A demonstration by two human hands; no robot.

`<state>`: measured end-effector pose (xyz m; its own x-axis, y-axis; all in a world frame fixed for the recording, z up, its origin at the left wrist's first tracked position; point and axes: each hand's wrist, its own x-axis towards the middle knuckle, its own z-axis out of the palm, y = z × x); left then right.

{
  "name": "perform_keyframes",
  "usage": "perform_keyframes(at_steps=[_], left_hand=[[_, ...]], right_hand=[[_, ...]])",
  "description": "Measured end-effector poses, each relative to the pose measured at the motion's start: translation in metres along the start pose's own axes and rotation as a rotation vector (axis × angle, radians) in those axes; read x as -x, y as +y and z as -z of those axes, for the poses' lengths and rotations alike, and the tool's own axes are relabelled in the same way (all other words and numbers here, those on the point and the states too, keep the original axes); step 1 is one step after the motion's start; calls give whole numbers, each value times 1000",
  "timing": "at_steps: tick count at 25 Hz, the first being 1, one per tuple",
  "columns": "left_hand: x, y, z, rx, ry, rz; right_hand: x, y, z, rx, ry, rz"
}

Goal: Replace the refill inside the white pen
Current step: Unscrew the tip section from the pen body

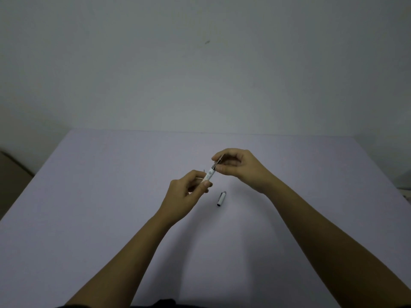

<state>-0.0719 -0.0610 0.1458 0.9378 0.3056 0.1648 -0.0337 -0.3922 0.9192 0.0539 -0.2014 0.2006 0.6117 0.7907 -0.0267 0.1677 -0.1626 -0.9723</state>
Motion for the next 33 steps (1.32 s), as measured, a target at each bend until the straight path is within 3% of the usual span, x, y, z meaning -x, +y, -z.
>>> perform_keyframes(at_steps=[6,12,29,33], left_hand=[[-4,0,-6,-59,89,-19],[-4,-1,-10,-48,113,6],[-11,-8,-12,-52,98,48],[-12,-10,-11,-106,130,14]], right_hand=[[-3,10,-10,-106,31,-20],[-9,8,-14,-44,146,-43],[-18,8,-21,-11,-3,-69],[-22,9,-22,51,148,-21]])
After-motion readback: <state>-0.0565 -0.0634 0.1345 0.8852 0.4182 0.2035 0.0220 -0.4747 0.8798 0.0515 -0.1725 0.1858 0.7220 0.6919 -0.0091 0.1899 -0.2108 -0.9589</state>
